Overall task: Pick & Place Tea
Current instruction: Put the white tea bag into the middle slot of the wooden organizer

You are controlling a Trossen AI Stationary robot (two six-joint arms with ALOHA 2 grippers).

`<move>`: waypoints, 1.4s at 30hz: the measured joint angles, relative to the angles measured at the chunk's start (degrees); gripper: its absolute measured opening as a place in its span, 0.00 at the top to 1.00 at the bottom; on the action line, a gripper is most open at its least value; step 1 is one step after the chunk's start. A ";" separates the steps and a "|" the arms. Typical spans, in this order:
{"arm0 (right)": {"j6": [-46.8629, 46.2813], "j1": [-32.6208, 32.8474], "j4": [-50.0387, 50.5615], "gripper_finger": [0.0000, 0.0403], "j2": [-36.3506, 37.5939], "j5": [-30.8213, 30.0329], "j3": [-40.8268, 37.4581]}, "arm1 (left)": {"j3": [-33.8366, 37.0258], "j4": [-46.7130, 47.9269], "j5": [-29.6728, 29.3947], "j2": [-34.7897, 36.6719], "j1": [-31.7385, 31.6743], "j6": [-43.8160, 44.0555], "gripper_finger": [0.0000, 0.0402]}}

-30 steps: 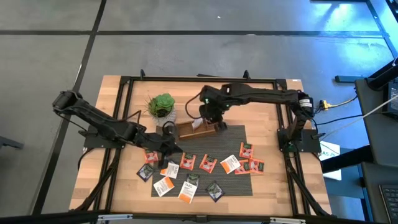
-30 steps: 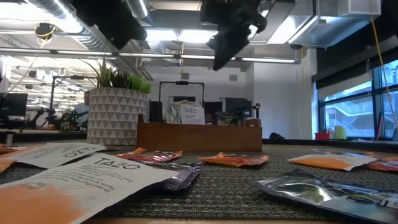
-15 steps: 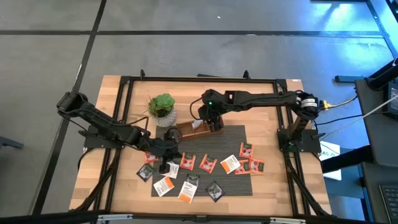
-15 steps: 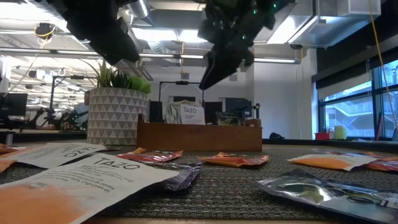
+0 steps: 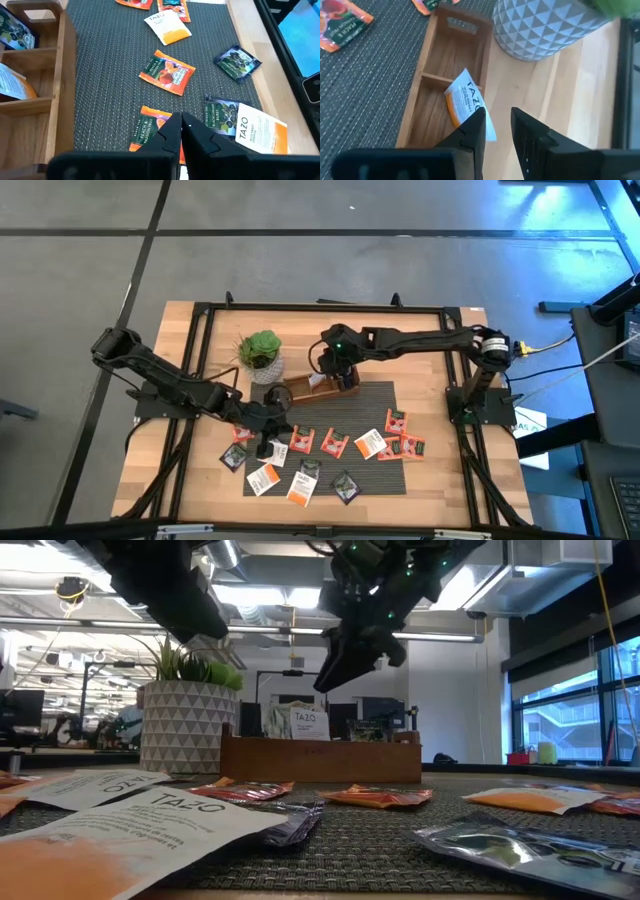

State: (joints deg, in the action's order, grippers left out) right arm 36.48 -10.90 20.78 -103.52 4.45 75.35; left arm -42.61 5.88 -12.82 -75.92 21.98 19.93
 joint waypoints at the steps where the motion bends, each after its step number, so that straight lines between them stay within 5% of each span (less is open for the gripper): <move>1: -0.03 0.00 -0.54 0.77 -0.62 0.32 0.00 | 0.00 -0.01 0.00 0.00 0.00 -0.01 0.97; 27: -0.21 -0.20 -0.87 0.77 -3.42 -0.34 -0.92 | 0.00 0.23 0.00 0.02 0.00 -0.14 0.98; 34: -1.96 -0.20 -0.80 0.88 -3.42 -6.83 -0.92 | 0.00 0.23 0.00 0.02 0.00 -0.14 0.98; 42: -2.15 -0.04 0.66 0.99 -3.42 -7.43 -0.18 | -0.02 0.23 0.00 0.02 0.00 -0.14 0.98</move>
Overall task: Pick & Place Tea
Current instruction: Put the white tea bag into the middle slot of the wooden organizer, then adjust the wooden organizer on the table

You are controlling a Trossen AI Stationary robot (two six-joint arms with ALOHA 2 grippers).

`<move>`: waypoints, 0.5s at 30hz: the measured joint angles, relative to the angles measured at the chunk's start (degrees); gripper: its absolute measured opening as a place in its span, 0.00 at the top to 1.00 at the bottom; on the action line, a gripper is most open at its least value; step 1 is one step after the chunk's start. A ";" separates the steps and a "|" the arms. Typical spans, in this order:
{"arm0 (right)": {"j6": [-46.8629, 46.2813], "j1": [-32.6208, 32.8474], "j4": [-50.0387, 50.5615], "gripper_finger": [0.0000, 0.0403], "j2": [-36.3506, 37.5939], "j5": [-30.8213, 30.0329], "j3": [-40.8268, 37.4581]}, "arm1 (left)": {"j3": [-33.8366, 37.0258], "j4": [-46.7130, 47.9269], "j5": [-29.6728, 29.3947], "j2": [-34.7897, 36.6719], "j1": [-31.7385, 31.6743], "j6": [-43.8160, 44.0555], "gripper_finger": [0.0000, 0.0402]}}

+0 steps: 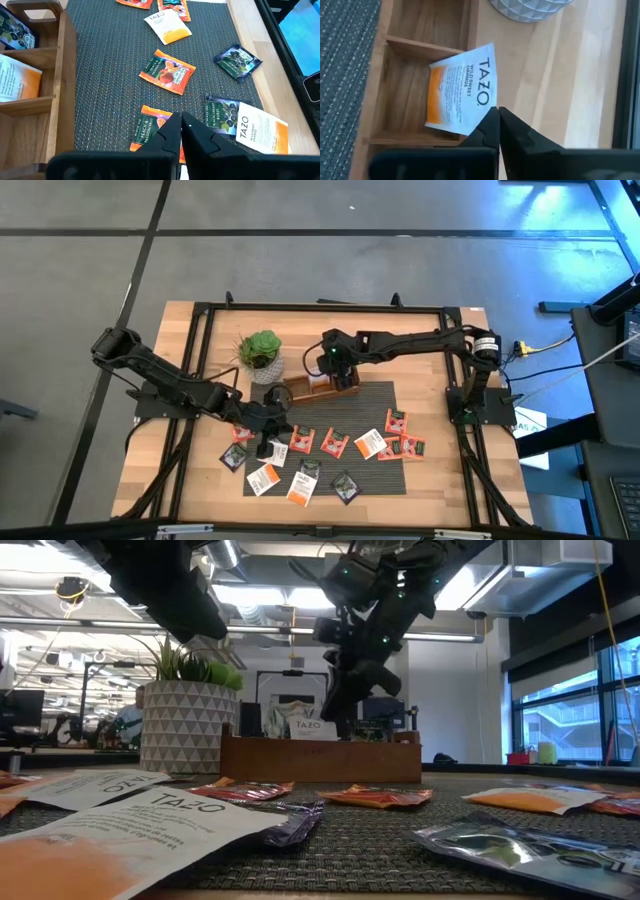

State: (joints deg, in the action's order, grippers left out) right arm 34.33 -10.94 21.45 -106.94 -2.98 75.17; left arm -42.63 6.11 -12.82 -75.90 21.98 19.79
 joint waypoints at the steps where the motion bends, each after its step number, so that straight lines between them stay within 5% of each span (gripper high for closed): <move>1: -1.09 0.19 0.82 0.99 0.00 -0.26 0.73 | 0.00 -0.04 -0.05 0.00 0.00 0.00 0.98; 8: -8.93 1.82 11.98 0.93 0.93 -5.22 7.91 | 0.00 -0.33 -2.52 0.02 -0.02 0.43 0.98; 15: -14.78 -2.68 14.87 0.93 10.37 6.94 1.45 | -0.02 -0.24 -2.65 0.04 0.27 3.47 0.98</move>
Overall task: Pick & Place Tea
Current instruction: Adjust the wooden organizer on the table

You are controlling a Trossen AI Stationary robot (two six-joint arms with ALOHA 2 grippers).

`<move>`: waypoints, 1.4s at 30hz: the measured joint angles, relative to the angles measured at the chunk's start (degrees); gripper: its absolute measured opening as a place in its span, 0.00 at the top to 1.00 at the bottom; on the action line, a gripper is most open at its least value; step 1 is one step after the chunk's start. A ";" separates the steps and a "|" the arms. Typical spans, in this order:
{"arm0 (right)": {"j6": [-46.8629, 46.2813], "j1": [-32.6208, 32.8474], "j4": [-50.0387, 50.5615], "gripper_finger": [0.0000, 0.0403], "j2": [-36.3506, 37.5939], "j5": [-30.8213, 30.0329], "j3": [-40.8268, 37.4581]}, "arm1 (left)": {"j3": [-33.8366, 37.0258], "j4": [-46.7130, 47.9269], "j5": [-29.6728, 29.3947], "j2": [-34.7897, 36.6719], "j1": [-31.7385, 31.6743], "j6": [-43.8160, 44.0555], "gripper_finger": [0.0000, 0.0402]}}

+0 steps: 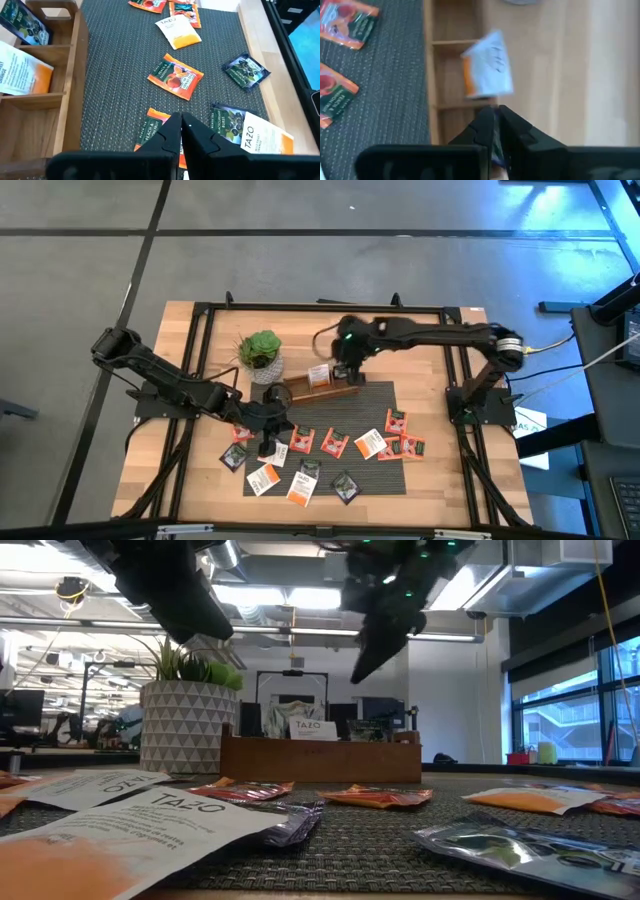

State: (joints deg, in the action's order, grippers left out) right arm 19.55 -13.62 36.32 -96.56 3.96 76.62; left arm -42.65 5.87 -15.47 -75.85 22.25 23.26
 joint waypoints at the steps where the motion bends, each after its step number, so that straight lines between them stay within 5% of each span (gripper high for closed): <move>1: -0.03 -0.88 -1.92 0.93 1.89 -1.46 -1.87 | 0.00 -0.01 -0.01 0.00 0.21 0.01 0.98; 5: -1.29 -3.27 -13.54 0.93 7.90 -10.15 -10.93 | -0.02 -0.06 0.16 0.00 0.33 0.04 0.98; 9: 2.18 -3.27 -22.75 0.93 10.17 -5.63 -18.11 | -0.04 -0.10 0.12 -0.25 0.30 0.14 0.98; 15: 9.03 -5.30 -35.82 0.93 7.34 -18.16 -21.61 | -0.04 -0.61 -0.44 -0.96 -0.67 0.98 0.98; 22: 9.16 -7.49 -31.12 0.93 0.45 -8.47 -20.26 | -0.02 -1.48 -1.59 -4.25 -1.19 4.26 0.99; 42: 7.44 -6.66 -14.56 0.93 -0.58 -5.21 -20.16 | 0.00 -1.33 -3.05 -16.04 -11.60 7.52 0.99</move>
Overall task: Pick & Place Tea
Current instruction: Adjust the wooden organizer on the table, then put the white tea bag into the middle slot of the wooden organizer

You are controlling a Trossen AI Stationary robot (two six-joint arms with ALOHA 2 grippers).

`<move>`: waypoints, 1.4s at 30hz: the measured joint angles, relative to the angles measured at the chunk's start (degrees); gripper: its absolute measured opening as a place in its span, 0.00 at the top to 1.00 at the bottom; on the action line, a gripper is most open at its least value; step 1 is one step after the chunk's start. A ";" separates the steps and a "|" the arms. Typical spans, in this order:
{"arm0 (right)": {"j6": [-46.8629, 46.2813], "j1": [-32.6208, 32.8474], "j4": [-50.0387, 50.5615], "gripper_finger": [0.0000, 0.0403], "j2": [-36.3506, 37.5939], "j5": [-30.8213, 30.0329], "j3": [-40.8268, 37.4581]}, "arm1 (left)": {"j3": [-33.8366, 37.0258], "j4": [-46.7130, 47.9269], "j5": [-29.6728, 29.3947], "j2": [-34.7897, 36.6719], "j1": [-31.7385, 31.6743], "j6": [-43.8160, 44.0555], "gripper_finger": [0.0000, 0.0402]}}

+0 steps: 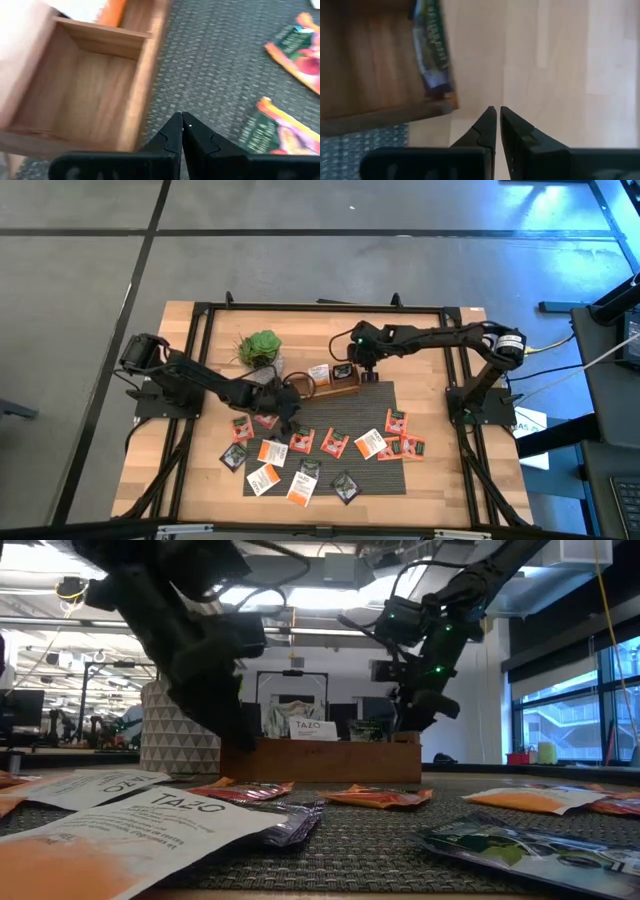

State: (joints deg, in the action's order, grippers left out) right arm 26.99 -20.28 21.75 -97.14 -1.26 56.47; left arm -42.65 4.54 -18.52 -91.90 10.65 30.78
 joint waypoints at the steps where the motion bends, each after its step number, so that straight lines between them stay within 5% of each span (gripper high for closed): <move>1: -0.41 0.24 0.24 0.93 0.00 0.00 0.00 | 0.00 -0.01 -0.23 0.00 -0.47 -0.05 0.99; 16: -4.23 5.31 5.29 0.93 1.04 -2.46 0.02 | 0.00 -0.11 -3.35 0.02 -4.52 -0.78 0.99; 24: -10.55 5.82 9.59 0.93 10.23 -4.20 0.02 | -0.11 -1.83 -2.32 3.27 -3.54 -5.89 0.98; 29: -21.60 9.93 11.59 0.93 18.38 -1.93 0.02 | -0.13 -3.07 -0.15 8.46 -1.50 -10.04 0.98; 37: -39.75 26.07 14.22 0.93 21.83 -4.33 -3.23 | -0.17 -15.22 15.46 11.89 1.77 -19.51 0.98; 42: -62.51 32.98 14.14 0.93 21.81 -4.63 -9.23 | -0.17 -19.68 18.59 11.89 2.72 -22.49 0.98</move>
State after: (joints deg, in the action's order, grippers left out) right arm -35.53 12.70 35.89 -75.33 -5.89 47.24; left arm -42.83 -15.14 0.07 -80.01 13.37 8.29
